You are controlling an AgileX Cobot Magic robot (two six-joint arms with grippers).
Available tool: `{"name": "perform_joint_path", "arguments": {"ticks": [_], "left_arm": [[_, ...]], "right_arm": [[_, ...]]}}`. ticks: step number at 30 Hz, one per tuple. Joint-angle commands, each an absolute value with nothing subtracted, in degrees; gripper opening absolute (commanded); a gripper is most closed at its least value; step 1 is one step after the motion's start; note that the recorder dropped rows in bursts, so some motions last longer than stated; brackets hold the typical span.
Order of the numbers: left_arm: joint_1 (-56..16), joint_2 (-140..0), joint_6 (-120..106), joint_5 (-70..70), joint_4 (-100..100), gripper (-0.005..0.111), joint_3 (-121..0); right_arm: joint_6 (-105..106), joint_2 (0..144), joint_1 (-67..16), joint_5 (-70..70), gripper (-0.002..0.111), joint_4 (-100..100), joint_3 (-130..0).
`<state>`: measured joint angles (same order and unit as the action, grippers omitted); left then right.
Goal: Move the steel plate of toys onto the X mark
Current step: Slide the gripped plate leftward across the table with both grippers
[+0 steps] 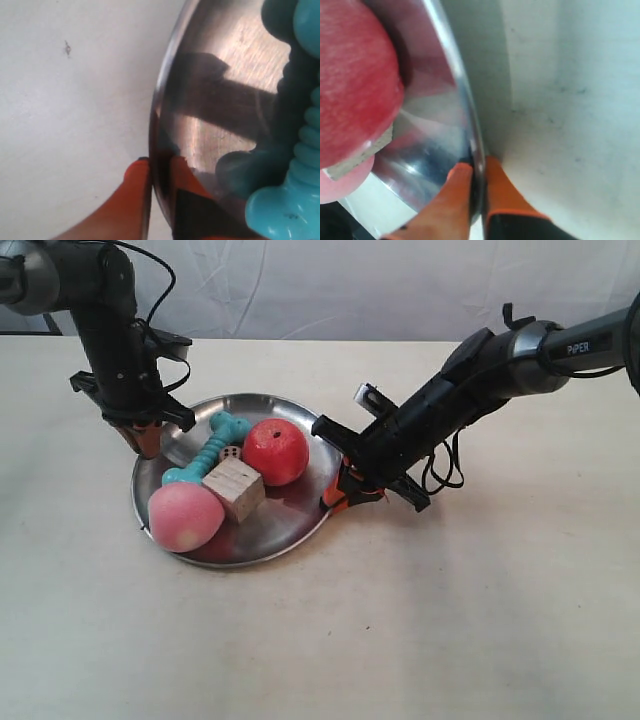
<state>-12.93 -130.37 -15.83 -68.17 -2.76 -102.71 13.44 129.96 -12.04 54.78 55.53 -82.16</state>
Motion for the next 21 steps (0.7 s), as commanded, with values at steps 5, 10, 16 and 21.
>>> {"name": "perform_joint_path", "arguments": {"ticks": [5,10,16,21], "left_arm": [[-14.22,-130.61,-16.48,-69.96,-7.92,0.002,-102.27],[-14.14,-130.61,-15.12,-69.96,-7.75,0.02,-102.27],[-13.0,-130.61,-11.86,-69.96,-5.94,0.045,-102.27],[-11.53,-130.61,-11.3,-69.96,-5.7,0.051,-102.27]], "right_arm": [[14.4,129.55,-12.73,52.34,0.028,56.71,-83.24],[14.4,129.55,-12.73,52.85,0.042,56.59,-83.24],[14.67,129.55,-12.73,54.16,0.042,55.99,-83.24],[14.79,129.55,-12.73,54.45,0.042,54.84,-83.24]]}}
